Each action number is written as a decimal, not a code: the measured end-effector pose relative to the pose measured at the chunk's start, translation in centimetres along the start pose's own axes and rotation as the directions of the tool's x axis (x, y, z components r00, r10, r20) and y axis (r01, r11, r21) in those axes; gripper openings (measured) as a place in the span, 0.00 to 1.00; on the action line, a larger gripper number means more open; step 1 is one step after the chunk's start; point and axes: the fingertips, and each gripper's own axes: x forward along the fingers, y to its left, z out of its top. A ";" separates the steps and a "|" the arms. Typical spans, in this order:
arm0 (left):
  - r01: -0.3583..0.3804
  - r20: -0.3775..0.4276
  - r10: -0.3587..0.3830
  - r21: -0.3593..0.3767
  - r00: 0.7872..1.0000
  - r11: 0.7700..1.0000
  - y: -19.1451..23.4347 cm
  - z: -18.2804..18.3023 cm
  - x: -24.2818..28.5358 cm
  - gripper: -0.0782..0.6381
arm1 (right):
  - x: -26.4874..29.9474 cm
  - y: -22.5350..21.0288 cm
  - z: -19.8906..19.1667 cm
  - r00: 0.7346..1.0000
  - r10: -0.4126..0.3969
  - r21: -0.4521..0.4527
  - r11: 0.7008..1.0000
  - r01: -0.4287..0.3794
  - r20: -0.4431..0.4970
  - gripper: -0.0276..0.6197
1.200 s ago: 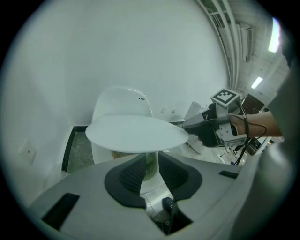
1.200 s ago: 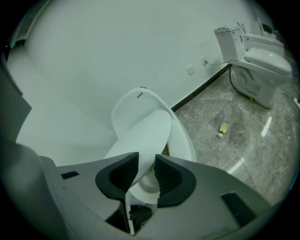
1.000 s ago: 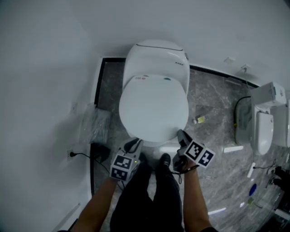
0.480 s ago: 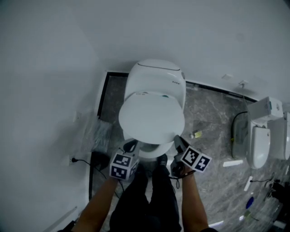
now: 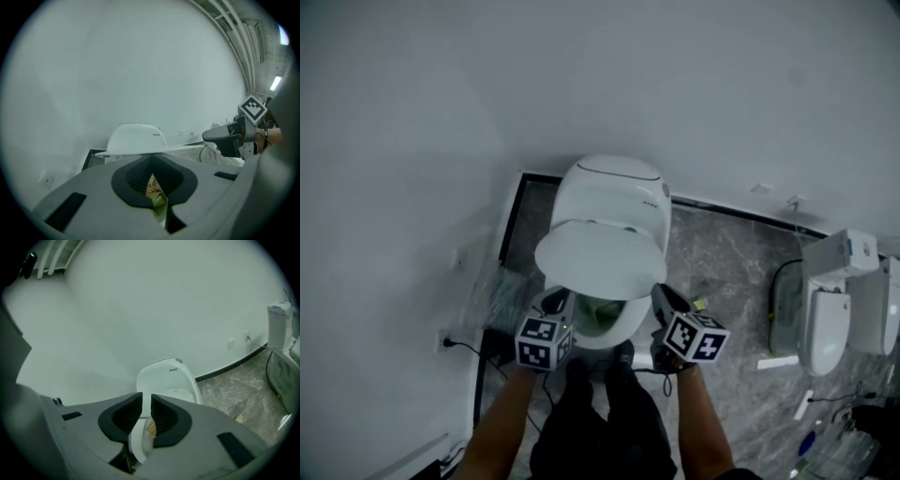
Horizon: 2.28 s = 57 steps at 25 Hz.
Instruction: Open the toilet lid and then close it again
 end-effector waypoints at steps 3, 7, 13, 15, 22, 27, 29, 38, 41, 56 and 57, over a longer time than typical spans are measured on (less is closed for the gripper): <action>-0.026 0.017 0.026 -0.005 1.000 1.000 0.2 1.8 0.7 0.12 | 0.1 0.3 2.1 1.000 -0.001 -0.099 0.995 0.002 0.008 0.15; -0.051 0.035 0.051 -0.005 0.998 0.999 0.6 4.6 1.7 0.12 | 0.3 2.0 4.3 0.998 0.057 -0.214 0.975 -0.052 0.019 0.16; -0.085 0.078 0.085 -0.004 0.993 0.996 1.2 8.4 3.6 0.12 | 1.6 3.3 6.3 0.994 0.112 -0.354 0.929 -0.106 -0.002 0.28; -0.096 0.089 0.096 -0.002 0.991 0.995 1.5 9.6 4.3 0.12 | 2.5 3.2 7.1 0.994 0.111 -0.391 0.914 -0.106 -0.010 0.28; -0.124 0.114 0.124 -0.010 0.986 0.992 2.3 13.2 6.8 0.12 | 5.0 3.5 10.4 0.986 0.165 -0.488 0.860 -0.148 -0.009 0.28; -0.138 0.129 0.138 -0.009 0.982 0.990 2.6 15.3 8.6 0.12 | 6.2 3.0 12.7 0.980 0.197 -0.502 0.847 -0.175 -0.009 0.28; -0.142 0.136 0.142 -0.010 0.980 0.990 2.8 16.0 9.1 0.12 | 6.8 3.0 13.6 0.979 0.205 -0.505 0.844 -0.179 -0.005 0.28; -0.166 0.100 0.169 -0.037 0.981 0.985 2.7 15.7 9.6 0.12 | 9.3 1.8 16.8 0.978 0.207 -0.443 0.880 -0.174 0.027 0.28; -0.169 0.073 0.173 -0.052 0.982 0.984 2.6 14.2 9.2 0.12 | 10.2 1.4 17.7 0.979 0.203 -0.435 0.884 -0.172 0.025 0.28; -0.218 -0.041 0.215 -0.133 0.976 0.967 2.5 7.3 5.6 0.12 | 14.6 -1.4 20.9 0.992 0.128 -0.457 0.882 -0.116 -0.005 0.21; -0.221 -0.050 0.216 -0.138 0.975 0.966 2.4 6.7 5.3 0.12 | 14.8 -1.6 21.0 0.992 0.123 -0.461 0.880 -0.114 -0.011 0.21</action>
